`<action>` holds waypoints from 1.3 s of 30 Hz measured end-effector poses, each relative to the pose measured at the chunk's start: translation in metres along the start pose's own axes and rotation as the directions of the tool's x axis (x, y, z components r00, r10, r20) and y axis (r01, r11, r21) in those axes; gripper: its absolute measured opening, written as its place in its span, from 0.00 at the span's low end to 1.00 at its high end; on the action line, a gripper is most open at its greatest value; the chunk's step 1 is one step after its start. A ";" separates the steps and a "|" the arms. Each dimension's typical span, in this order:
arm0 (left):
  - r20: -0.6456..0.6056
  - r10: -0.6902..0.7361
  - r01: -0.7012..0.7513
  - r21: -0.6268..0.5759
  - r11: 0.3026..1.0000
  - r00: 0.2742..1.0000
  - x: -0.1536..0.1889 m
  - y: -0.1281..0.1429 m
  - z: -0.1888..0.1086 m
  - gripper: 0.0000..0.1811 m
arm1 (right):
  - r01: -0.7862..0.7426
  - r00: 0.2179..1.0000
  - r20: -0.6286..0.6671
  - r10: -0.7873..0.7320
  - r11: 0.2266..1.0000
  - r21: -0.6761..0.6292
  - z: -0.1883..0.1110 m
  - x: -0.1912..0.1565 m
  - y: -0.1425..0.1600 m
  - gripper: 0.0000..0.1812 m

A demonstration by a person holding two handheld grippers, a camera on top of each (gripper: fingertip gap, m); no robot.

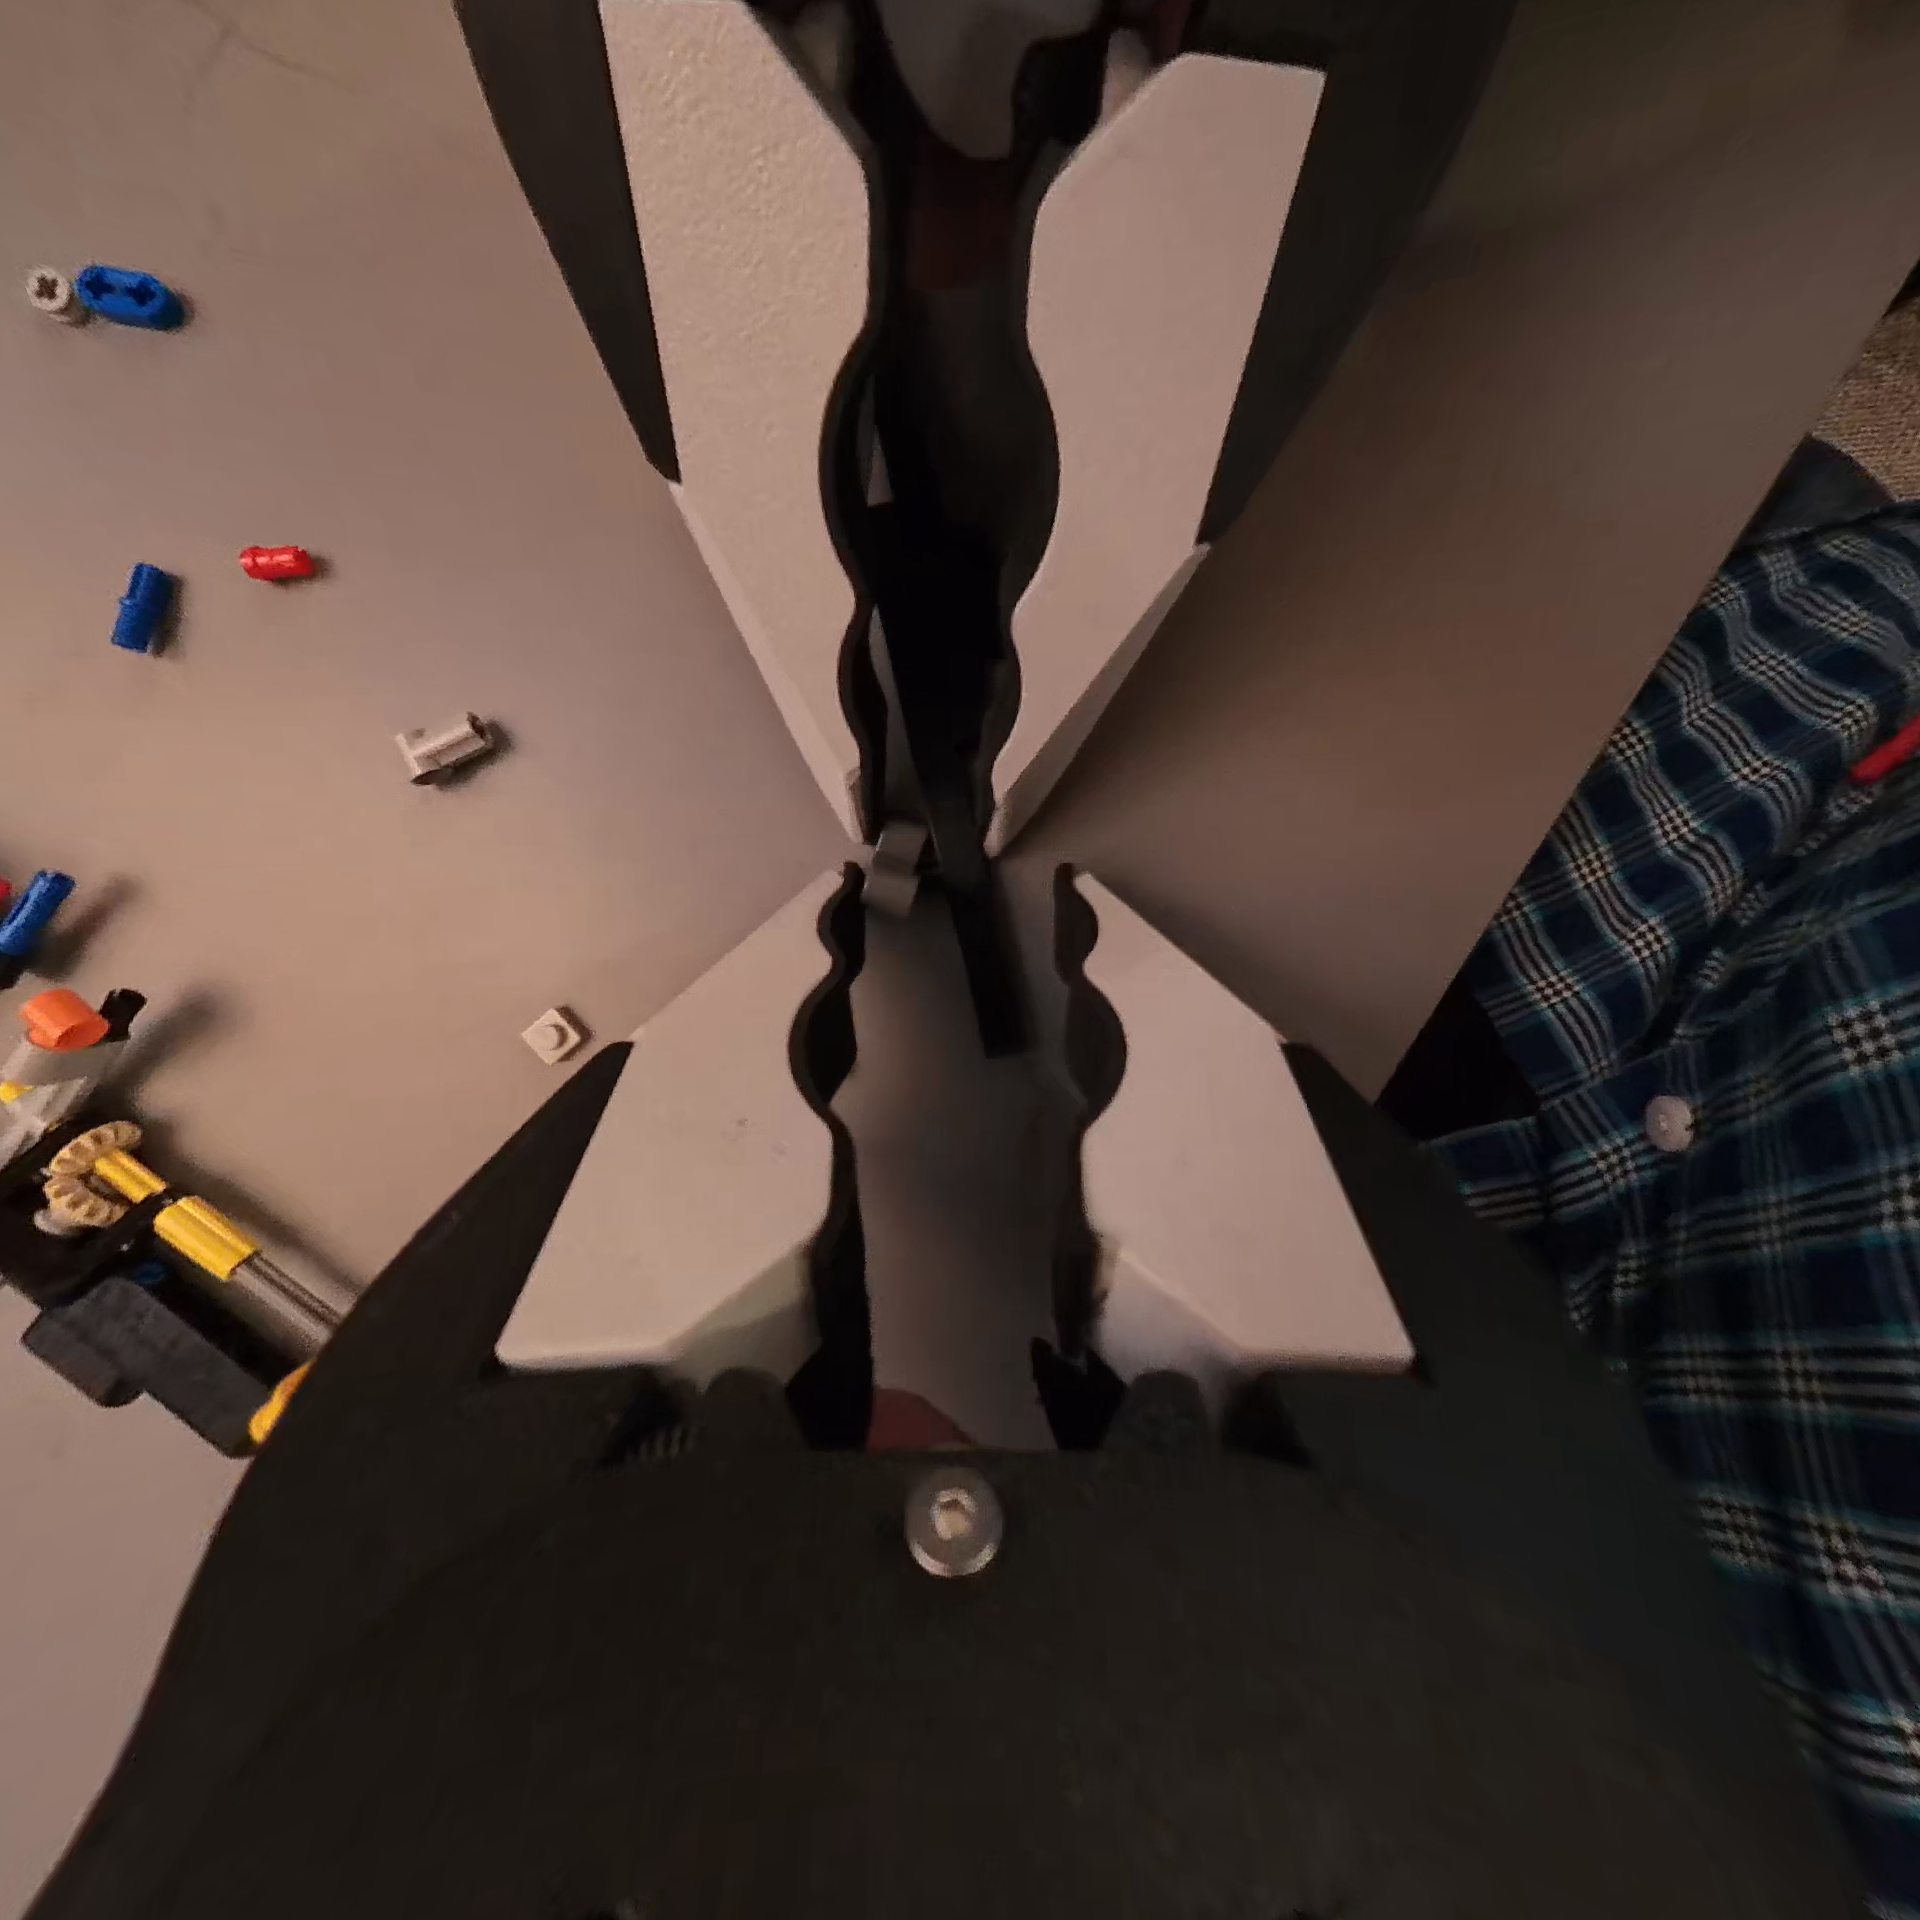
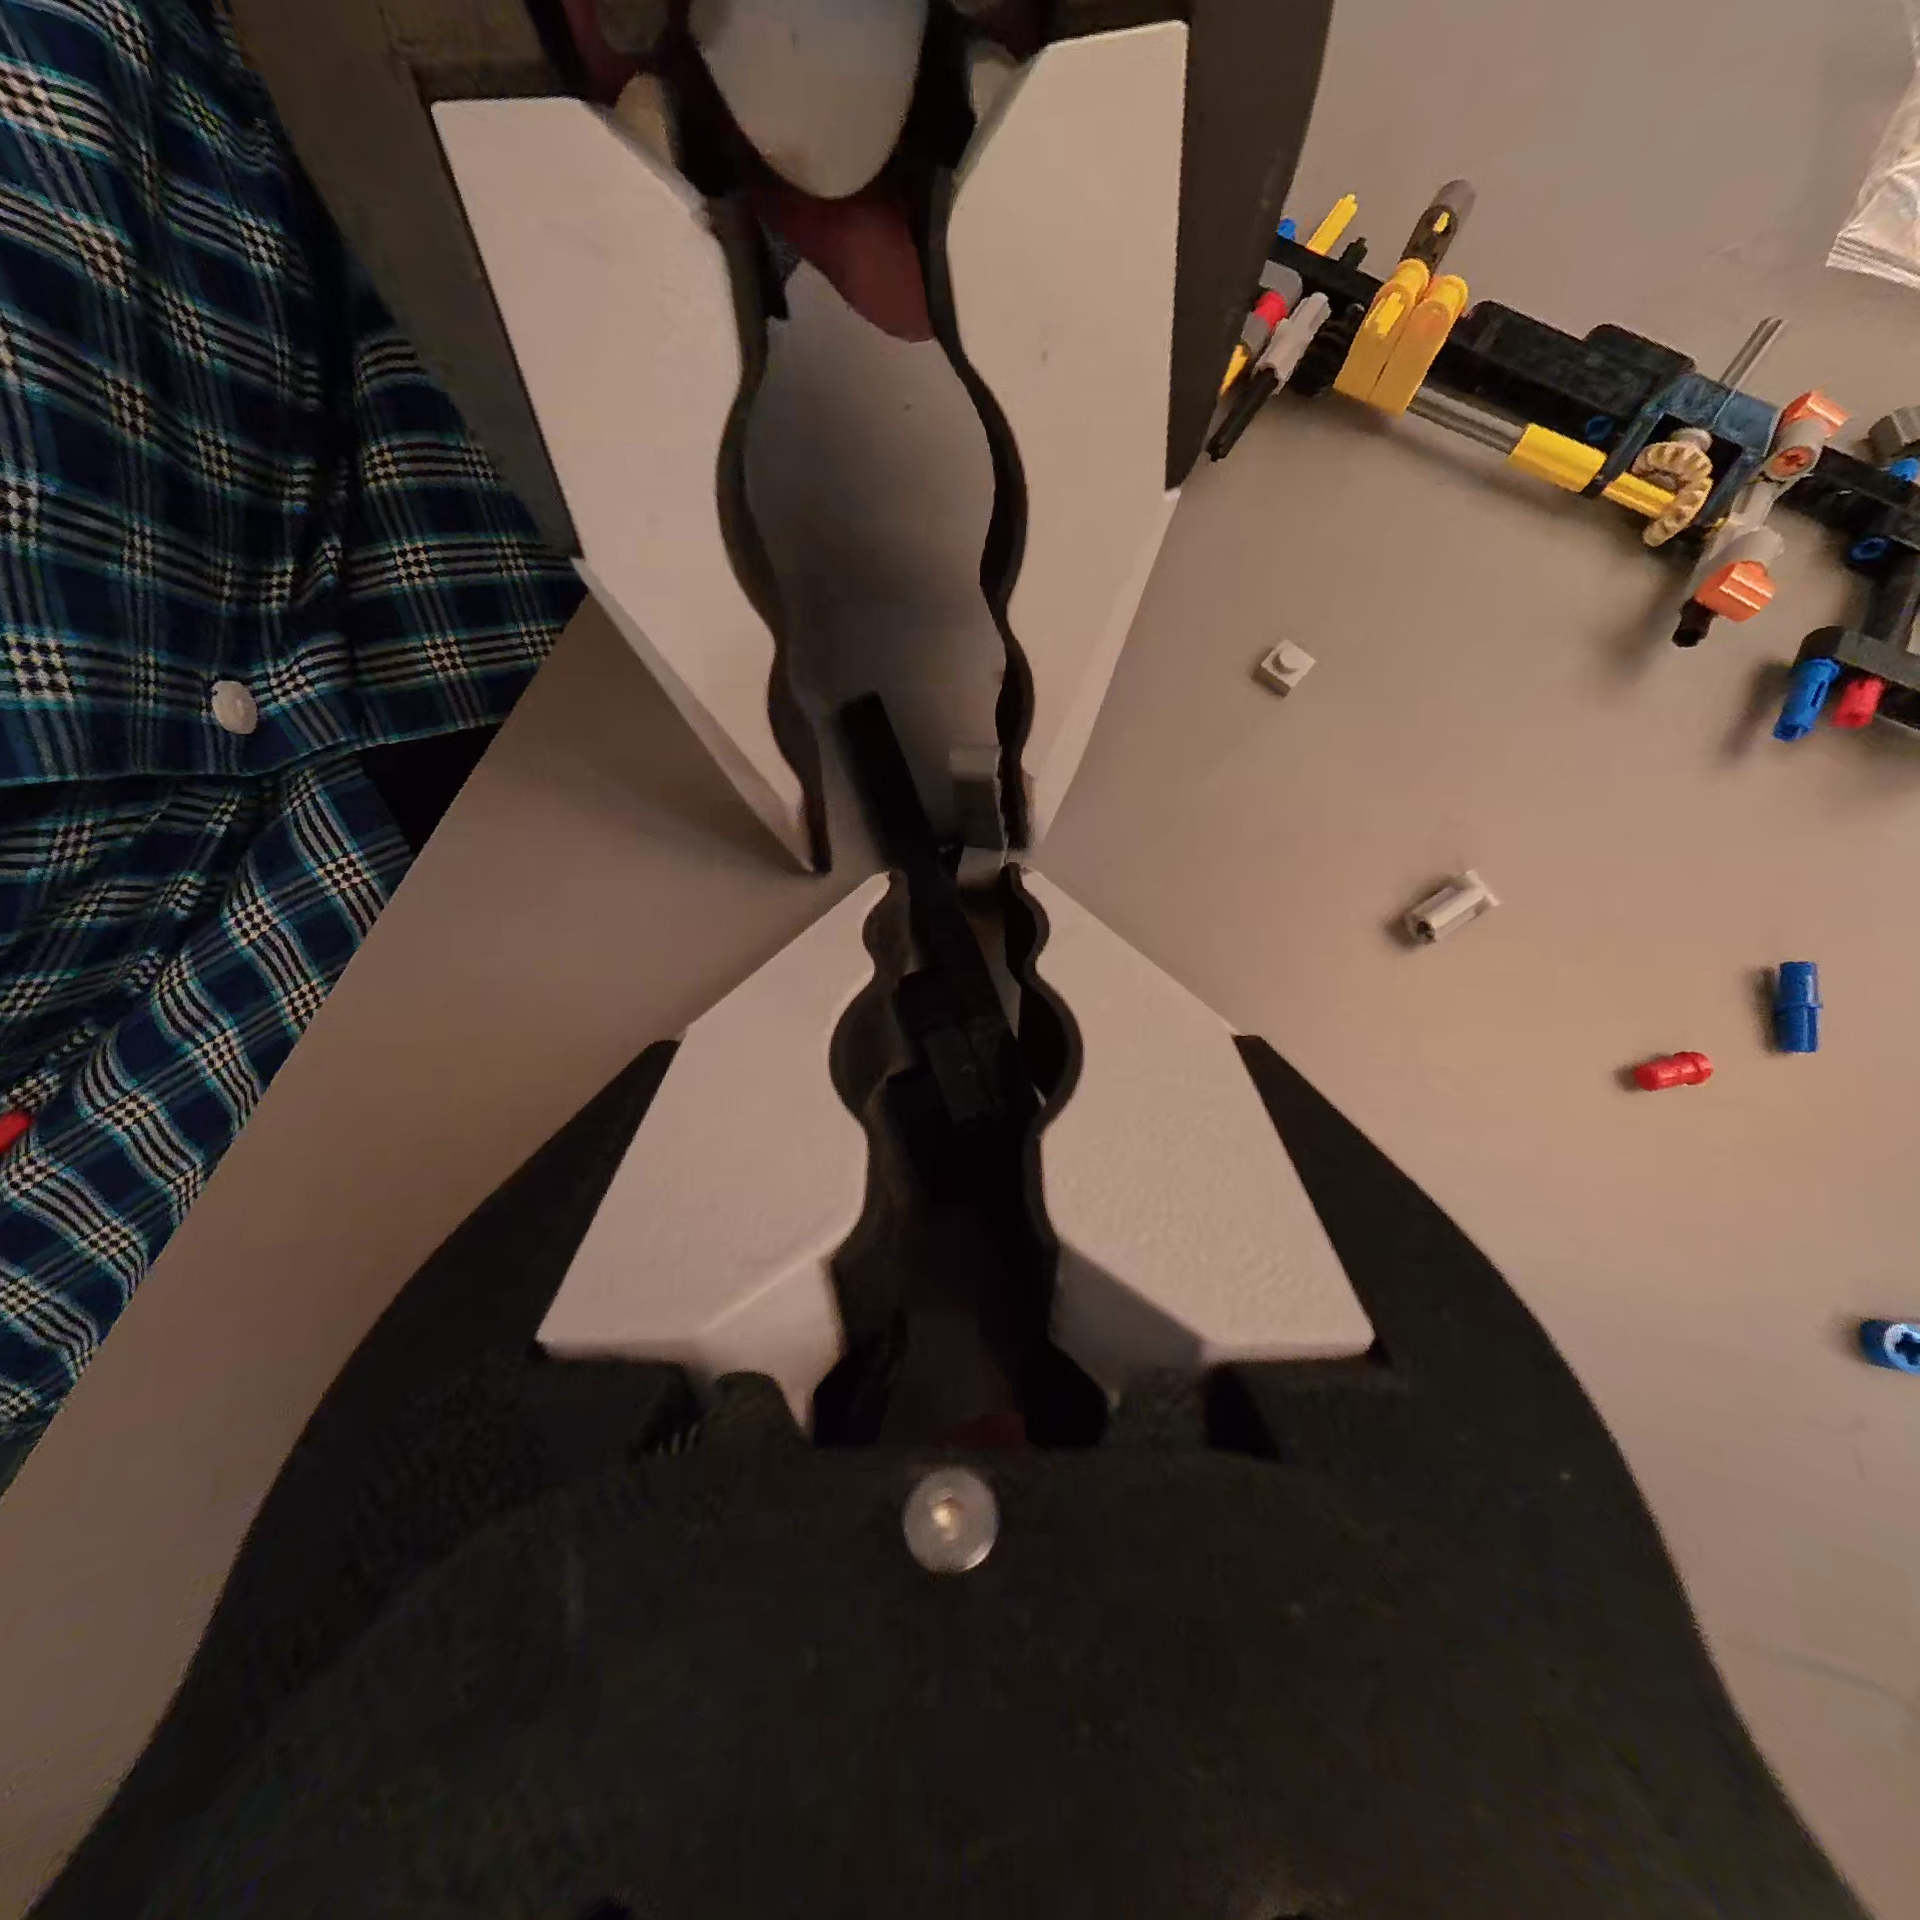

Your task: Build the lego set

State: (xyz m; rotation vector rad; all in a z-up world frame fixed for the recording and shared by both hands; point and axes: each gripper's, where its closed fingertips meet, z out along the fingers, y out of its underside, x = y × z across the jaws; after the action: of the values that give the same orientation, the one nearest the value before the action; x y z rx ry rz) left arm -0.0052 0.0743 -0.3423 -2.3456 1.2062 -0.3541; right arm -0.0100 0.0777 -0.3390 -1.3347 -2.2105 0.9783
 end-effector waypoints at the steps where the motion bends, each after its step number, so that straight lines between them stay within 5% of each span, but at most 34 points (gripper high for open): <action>1: 0.000 0.004 -0.004 -0.003 1.000 1.000 -0.001 0.000 0.000 0.17 | -0.002 1.000 0.001 0.002 1.000 0.001 0.000 0.000 0.000 0.09; 39: 0.040 -0.028 0.027 0.033 0.999 0.999 0.003 0.004 -0.004 0.13 | 0.037 0.999 0.006 -0.037 0.999 0.004 0.001 -0.004 0.001 0.11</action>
State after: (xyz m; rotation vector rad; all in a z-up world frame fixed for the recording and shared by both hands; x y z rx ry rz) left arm -0.0081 0.0691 -0.3408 -2.3322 1.1417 -0.3316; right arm -0.0082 0.0744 -0.3404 -1.2854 -2.2285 0.9744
